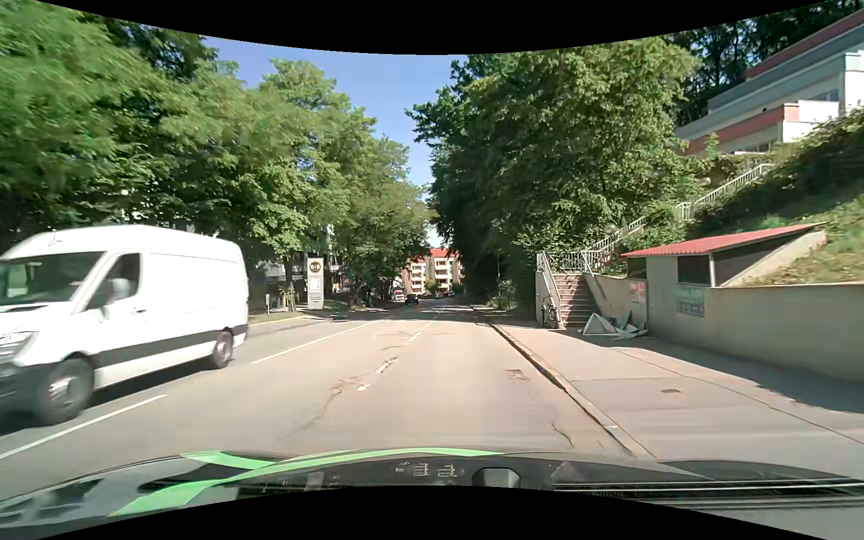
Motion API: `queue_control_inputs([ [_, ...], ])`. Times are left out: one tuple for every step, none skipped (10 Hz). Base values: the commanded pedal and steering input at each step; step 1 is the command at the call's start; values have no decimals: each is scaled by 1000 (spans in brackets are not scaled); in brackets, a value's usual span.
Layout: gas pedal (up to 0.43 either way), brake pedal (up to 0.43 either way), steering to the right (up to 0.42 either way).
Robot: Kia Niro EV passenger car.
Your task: Follow the waypoints while adhering to traffic rules and regulations
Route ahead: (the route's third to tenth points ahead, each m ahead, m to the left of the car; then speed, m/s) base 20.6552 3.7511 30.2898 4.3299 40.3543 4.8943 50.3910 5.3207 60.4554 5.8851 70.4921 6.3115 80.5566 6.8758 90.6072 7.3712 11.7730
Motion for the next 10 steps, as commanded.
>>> queue_control_inputs([
  [39,0,-2],
  [39,0,-2],
  [39,0,-2],
  [39,0,-2],
  [39,0,-3],
  [39,0,-3],
  [39,0,-3],
  [47,0,-3],
  [47,0,-3],
  [47,0,-3],
])
